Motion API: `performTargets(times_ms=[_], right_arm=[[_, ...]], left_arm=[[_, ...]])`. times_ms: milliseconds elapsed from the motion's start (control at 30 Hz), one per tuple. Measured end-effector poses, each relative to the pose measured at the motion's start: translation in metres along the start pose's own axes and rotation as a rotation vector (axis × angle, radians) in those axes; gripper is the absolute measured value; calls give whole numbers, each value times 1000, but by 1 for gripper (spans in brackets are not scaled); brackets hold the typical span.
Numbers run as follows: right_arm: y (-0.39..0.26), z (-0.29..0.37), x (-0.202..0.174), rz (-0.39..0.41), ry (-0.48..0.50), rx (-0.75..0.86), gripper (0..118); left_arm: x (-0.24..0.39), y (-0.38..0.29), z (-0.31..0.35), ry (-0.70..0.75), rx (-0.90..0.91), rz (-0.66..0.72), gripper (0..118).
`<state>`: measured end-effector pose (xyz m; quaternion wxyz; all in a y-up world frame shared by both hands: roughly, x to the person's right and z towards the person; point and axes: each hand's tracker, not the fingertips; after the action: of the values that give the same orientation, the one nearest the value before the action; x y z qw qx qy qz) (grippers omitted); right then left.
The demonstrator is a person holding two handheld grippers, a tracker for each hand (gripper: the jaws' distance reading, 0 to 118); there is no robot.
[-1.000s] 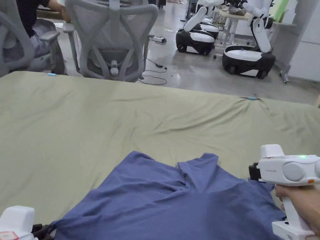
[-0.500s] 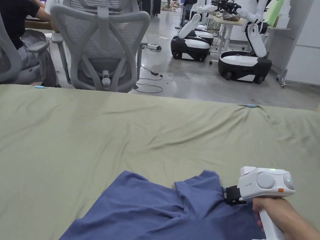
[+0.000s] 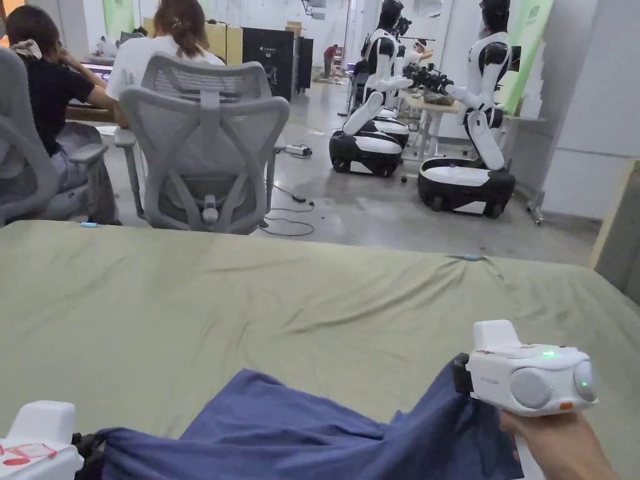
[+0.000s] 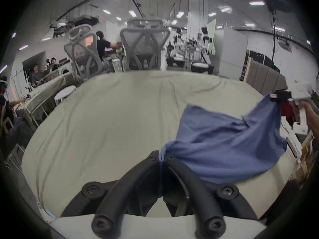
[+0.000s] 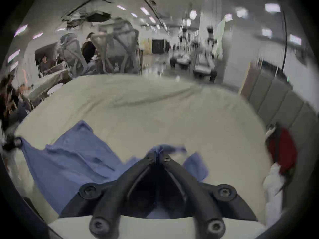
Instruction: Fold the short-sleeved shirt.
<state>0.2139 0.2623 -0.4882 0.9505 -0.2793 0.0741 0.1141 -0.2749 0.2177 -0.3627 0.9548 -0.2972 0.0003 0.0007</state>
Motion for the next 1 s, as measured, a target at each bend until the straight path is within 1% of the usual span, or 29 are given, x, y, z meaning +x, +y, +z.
performTargets(times_ms=[100, 300, 367, 400, 467, 600, 700, 767, 867, 1000], right_arm=[[19, 42, -8, 88, -94, 129, 2], [65, 103, -12, 197, -260, 324, 2], [83, 116, -9, 211, -309, 353, 2], [92, 121, -7, 204, -325, 355, 2], [109, 128, 4, 165, -333, 383, 2], [139, 135, 21, 120, -357, 428, 2], [163, 134, 27, 91, -378, 460, 2], [181, 131, 33, 81, -399, 476, 2], [209, 127, 41, 70, -437, 503, 2], [250, 124, 52, 55, -464, 539, 2]], left_arm=[[3, 35, 0, 29, 58, -10, 0], [15, 113, 10, 104, 186, -53, 0], [14, 140, 13, 116, 195, -53, 0], [12, 153, 15, 110, 196, -36, 0], [10, 176, 18, 109, 211, -10, 0], [11, 219, 20, 161, 235, -39, 0], [15, 251, 22, 214, 285, -76, 0], [17, 272, 23, 239, 316, -84, 0], [24, 301, 24, 280, 356, -136, 0], [24, 338, 30, 283, 409, -116, 0]])
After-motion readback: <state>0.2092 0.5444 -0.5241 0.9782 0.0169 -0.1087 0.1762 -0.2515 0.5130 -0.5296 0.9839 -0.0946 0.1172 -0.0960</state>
